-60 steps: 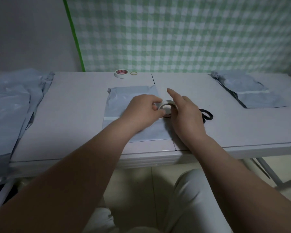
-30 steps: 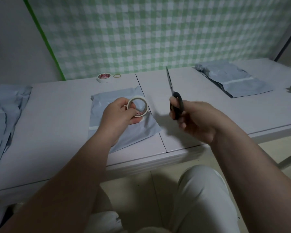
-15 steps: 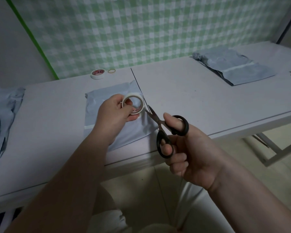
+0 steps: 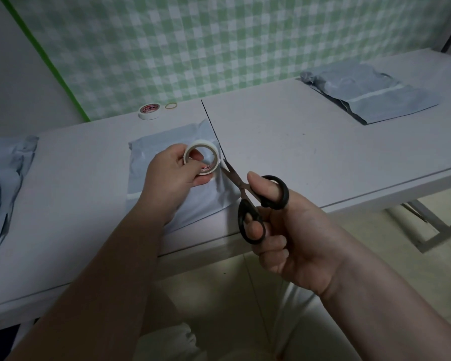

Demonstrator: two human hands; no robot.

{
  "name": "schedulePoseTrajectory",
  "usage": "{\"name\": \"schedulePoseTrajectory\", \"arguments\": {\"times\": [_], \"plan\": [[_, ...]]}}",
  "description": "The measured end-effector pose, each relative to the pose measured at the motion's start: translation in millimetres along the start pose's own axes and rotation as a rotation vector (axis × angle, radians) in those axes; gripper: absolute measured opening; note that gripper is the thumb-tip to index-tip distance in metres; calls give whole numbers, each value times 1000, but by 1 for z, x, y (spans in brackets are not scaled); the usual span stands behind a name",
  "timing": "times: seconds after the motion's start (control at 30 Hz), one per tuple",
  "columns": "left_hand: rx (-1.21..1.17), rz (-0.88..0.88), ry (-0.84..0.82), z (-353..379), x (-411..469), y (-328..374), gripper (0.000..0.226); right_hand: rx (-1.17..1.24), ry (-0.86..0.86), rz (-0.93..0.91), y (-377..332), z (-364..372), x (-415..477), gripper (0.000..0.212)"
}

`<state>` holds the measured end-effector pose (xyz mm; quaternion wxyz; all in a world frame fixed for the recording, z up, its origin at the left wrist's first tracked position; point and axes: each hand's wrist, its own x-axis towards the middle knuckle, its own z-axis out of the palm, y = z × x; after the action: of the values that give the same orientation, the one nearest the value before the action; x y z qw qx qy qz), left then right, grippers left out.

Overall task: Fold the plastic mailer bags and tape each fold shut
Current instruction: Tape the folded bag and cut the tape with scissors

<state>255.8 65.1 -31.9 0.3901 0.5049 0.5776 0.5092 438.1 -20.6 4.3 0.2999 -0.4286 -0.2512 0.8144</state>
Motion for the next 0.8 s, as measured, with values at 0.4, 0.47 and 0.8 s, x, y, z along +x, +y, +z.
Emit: {"name": "schedulePoseTrajectory", "arguments": {"times": [0.4, 0.47, 0.8], "plan": [[-8, -2, 1, 0, -3, 1, 13, 5, 3, -7, -4, 3, 3, 38], [-14, -8, 1, 1, -3, 1, 14, 3, 5, -6, -5, 3, 4, 38], [-4, 2, -6, 0, -3, 1, 13, 9, 12, 4, -2, 4, 3, 38]]}}
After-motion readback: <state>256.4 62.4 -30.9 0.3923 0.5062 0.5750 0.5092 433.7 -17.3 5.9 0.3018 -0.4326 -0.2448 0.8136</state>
